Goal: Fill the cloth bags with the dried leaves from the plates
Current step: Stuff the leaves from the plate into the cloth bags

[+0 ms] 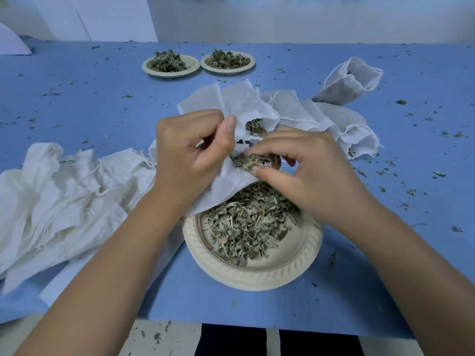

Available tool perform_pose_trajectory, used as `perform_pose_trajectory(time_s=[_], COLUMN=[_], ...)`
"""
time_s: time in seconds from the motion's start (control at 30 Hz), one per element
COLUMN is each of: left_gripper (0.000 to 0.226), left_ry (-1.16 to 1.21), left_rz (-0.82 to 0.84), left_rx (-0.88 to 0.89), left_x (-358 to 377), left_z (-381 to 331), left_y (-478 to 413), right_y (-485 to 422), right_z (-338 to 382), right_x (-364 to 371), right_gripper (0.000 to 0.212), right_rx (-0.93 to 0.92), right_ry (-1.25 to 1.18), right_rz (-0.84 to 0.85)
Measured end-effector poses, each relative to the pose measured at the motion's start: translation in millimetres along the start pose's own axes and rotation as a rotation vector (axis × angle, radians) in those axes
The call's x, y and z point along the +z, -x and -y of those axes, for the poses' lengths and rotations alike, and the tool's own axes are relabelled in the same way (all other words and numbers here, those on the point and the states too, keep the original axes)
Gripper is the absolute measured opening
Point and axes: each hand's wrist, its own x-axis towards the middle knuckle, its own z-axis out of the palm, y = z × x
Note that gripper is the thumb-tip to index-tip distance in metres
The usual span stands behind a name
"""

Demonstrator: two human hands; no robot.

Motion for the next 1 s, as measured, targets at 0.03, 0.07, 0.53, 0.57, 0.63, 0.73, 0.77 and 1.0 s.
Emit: perform_pose_trajectory(time_s=[0.03,0.07,0.53,0.57,0.63,0.73,0.77,1.0], left_gripper=[0.05,0.051,0.042,0.044,0.048,0.048,0.048,0.042], left_ry=[0.01,0.018,0.05,0.046,0.042,0.032,0.043,0.148], left_rz=[0.008,0.024,0.066,0.06,0.038,0.002,-0.001,0.031], left_rx=[0.001,0.003,0.013,0.005,-0.027,-0.053,-0.056,-0.061], left_x=[0,1,3,3,3,3,3,2], left_z=[0,-1,-4,-3,-1,1,0,-5], left_y=[0,1,0,1,1,0,1,0], right_y=[0,0,5,5,3,3,4,7], right_z=[-1,-1,9,8,8,11,12,13], right_x=[1,2,14,15,10,2,2,7], right_gripper=[0.017,0.018,0.01,0.008,0.007,0.013,0.021,0.029], right_rx=[-0.001,0.001,-0.039,-0.014,0.076,0.045,0.0,-0.117], right_ry=[0.041,0.049,-0.228,-0.255,-0.438,-0.589,-0.51,-0.094], right_rz=[0.018,0.03,-0.137,-0.091,-0.03,-0.059,-0.037,0.234])
